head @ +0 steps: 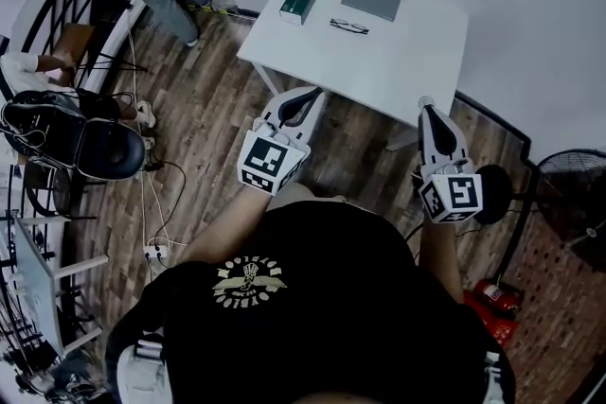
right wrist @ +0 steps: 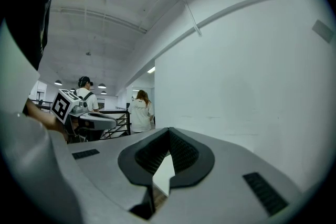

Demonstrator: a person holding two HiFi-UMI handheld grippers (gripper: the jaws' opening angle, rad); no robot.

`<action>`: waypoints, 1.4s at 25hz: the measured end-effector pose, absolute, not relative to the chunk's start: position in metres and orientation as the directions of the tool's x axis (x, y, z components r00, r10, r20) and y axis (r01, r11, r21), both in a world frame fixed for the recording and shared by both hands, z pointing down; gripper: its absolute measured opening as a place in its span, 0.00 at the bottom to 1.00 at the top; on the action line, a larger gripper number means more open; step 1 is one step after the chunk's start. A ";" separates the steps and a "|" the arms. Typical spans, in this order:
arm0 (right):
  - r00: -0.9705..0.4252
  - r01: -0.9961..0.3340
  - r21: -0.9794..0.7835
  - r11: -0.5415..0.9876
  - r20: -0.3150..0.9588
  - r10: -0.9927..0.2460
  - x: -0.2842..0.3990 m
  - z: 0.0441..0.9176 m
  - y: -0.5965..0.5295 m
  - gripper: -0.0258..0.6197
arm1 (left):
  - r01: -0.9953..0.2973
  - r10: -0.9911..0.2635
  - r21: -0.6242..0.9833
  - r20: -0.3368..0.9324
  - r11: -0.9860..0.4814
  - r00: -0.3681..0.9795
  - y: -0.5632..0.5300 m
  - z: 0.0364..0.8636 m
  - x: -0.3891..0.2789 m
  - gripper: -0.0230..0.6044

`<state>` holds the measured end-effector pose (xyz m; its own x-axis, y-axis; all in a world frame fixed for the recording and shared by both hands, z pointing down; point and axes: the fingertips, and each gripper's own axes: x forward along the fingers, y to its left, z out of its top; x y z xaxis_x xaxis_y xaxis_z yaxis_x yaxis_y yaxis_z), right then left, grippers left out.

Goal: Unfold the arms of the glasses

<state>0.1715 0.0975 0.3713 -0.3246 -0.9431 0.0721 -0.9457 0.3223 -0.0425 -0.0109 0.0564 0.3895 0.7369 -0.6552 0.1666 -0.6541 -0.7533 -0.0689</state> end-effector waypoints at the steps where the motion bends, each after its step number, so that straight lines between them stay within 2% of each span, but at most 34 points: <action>1: -0.332 -0.943 -0.044 0.330 0.073 -0.940 0.170 0.372 0.096 0.04 | -0.659 -0.660 -0.071 0.167 -0.749 0.732 0.056 0.389 -0.012 0.05; 8: -0.368 -0.930 -0.051 0.365 0.084 -0.926 0.157 0.383 0.083 0.04 | -0.682 -0.681 -0.068 0.185 -0.728 0.708 0.053 0.401 -0.026 0.05; 20: -0.336 -0.942 -0.012 0.336 0.076 -0.939 0.159 0.370 0.069 0.04 | -0.660 -0.661 -0.059 0.143 -0.749 0.737 0.028 0.388 -0.016 0.05; 35: -0.361 -0.933 -0.035 0.359 0.107 -0.927 0.146 0.378 0.032 0.04 | -0.670 -0.666 -0.039 0.176 -0.741 0.725 -0.004 0.395 -0.028 0.05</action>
